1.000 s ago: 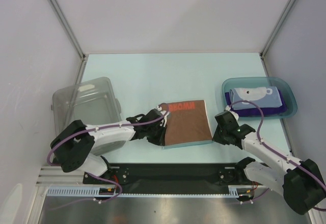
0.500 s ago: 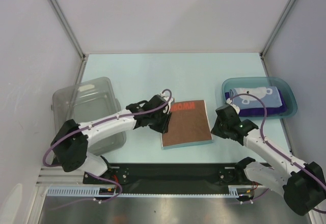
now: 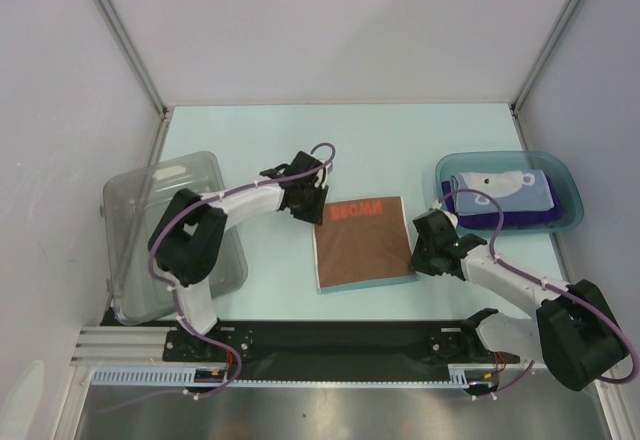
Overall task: Fold and stack the towels
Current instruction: Fold the towel
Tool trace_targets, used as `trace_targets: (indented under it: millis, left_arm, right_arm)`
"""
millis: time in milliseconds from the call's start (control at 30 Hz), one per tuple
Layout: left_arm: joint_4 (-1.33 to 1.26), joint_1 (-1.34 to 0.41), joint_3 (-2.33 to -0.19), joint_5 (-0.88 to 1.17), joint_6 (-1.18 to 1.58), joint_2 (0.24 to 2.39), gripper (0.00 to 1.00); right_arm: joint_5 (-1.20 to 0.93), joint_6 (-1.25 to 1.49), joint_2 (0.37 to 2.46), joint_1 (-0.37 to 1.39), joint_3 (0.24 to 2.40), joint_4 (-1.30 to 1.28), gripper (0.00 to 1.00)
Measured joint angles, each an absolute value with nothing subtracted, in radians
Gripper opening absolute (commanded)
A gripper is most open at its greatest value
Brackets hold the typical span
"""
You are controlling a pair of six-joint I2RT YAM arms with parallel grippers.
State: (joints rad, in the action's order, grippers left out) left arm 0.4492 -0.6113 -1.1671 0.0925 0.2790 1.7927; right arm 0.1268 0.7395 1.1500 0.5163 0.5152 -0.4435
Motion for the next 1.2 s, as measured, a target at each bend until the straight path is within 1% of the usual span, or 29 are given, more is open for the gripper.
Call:
trace_targets:
  millis: [167,400,467,567,700,800,933,1200]
  left_arm:
    - [0.432,-0.565,-1.239,0.113,0.268,1.900,0.29]
    - [0.467,-0.532,-1.295,0.144,0.257,1.946,0.28]
    - [0.481,-0.532,-1.307,0.152,0.247,1.951,0.29]
    - [0.506,-0.532,-1.319,0.163,0.225,1.951,0.31]
    - [0.568,-0.532,-1.361,0.163,0.200,1.950,0.32]
    - [0.593,-0.532,-1.398,0.163,0.190,1.938,0.32]
    - [0.597,-0.532,-1.432,0.167,0.181,1.928,0.31]
    - [0.582,-0.531,-1.435,0.199,0.181,1.953,0.31]
  right_arm:
    - [0.134,0.731,1.162,0.515,0.506,-0.416,0.19]
    - [0.135,0.731,1.167,0.512,0.497,-0.390,0.18]
    - [0.134,0.733,1.163,0.513,0.494,-0.385,0.19]
    - [0.132,0.733,1.156,0.513,0.493,-0.384,0.26]
    - [0.128,0.713,1.158,0.487,0.531,-0.423,0.28]
    - [0.127,0.683,1.174,0.443,0.616,-0.437,0.28]
    - [0.111,0.626,1.259,0.399,0.751,-0.400,0.27]
    - [0.012,0.509,1.582,0.387,0.965,-0.271,0.16]
